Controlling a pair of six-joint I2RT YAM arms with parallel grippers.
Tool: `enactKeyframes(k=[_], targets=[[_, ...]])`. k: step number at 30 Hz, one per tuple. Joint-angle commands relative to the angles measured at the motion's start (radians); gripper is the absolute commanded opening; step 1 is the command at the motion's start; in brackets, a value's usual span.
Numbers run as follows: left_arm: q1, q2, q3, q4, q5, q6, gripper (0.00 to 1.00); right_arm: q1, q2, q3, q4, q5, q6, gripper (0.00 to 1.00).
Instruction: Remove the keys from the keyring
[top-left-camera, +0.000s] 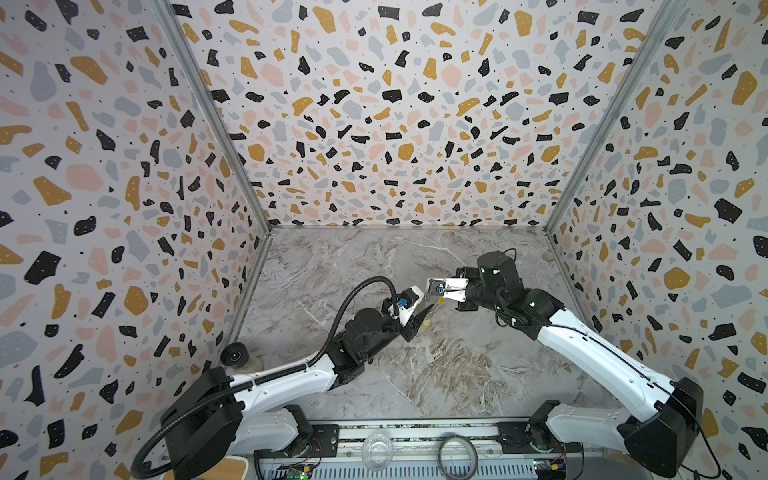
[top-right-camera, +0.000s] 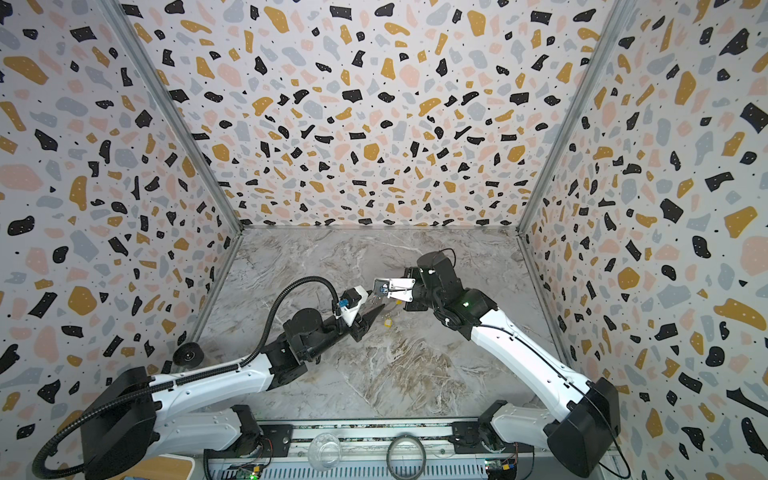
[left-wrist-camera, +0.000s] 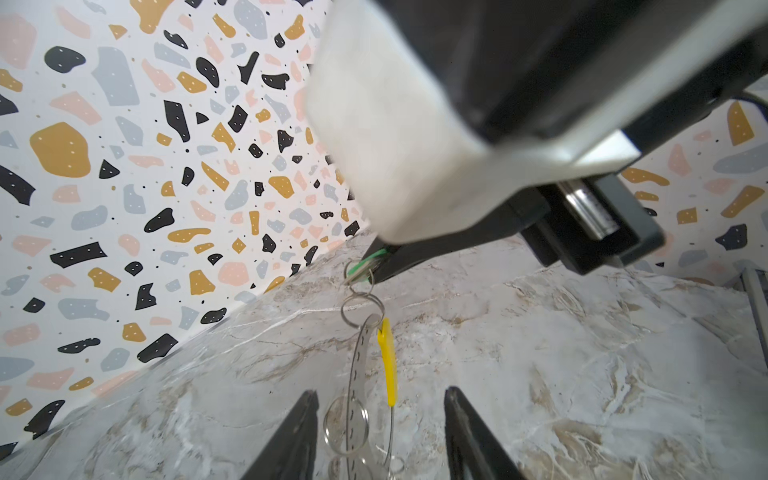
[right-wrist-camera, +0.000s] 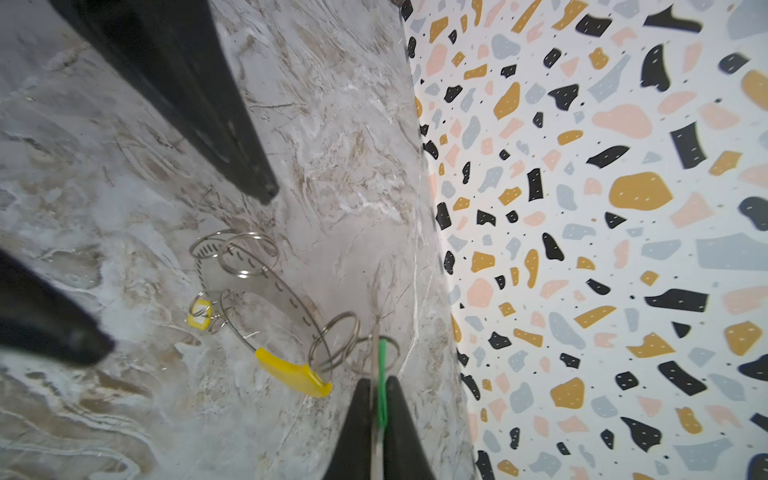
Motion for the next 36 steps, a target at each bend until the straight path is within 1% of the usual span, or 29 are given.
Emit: enactKeyframes(k=[1, 4, 10, 16, 19, 26, 30, 36], targets=[[0.054, -0.049, 0.032, -0.104, 0.12, 0.009, 0.5, 0.002, -0.071, -0.054, 0.201, -0.038, -0.105, 0.0], [0.106, -0.064, 0.081, -0.185, 0.232, -0.012, 0.49, 0.001, -0.091, -0.117, 0.308, -0.062, -0.169, 0.0], [0.22, -0.055, 0.211, -0.338, 0.413, -0.062, 0.48, -0.006, -0.088, -0.19, 0.477, -0.132, -0.236, 0.0], [0.296, -0.026, 0.302, -0.412, 0.535, -0.131, 0.48, -0.033, -0.078, -0.231, 0.609, -0.26, -0.255, 0.0], [0.319, -0.014, 0.326, -0.436, 0.568, -0.16, 0.48, -0.042, -0.076, -0.253, 0.666, -0.294, -0.262, 0.0], [0.326, 0.015, 0.384, -0.489, 0.616, -0.148, 0.48, -0.039, -0.055, -0.305, 0.762, -0.284, -0.371, 0.0], [0.326, 0.036, 0.431, -0.528, 0.645, -0.133, 0.47, -0.023, -0.042, -0.341, 0.851, -0.242, -0.461, 0.0], [0.337, 0.069, 0.474, -0.584, 0.659, -0.117, 0.46, -0.002, -0.021, -0.373, 0.948, -0.202, -0.558, 0.0]])
